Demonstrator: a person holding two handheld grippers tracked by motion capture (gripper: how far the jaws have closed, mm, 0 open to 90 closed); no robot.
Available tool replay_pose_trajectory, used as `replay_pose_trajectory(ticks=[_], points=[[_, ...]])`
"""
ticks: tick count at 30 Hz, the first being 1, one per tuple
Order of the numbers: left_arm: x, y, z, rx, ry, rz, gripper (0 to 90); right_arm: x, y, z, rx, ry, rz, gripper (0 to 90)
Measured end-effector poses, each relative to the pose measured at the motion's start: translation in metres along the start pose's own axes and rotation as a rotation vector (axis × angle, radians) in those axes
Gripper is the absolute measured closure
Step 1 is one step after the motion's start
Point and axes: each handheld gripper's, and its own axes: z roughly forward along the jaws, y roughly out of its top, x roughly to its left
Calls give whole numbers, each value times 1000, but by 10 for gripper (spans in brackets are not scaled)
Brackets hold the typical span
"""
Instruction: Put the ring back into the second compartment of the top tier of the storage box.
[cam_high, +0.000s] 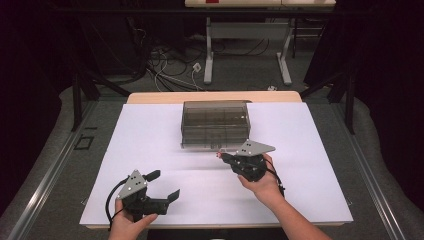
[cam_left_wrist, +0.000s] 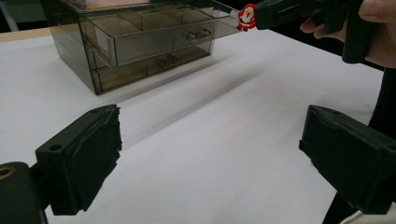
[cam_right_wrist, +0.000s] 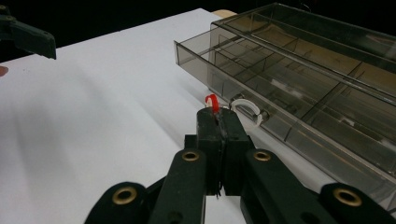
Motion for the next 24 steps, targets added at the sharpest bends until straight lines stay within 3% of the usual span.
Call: replay_pose_trajectory(ticks=[24], points=[[0, 0, 0, -1, 1, 1, 54, 3, 27, 1, -27, 2, -22, 897]])
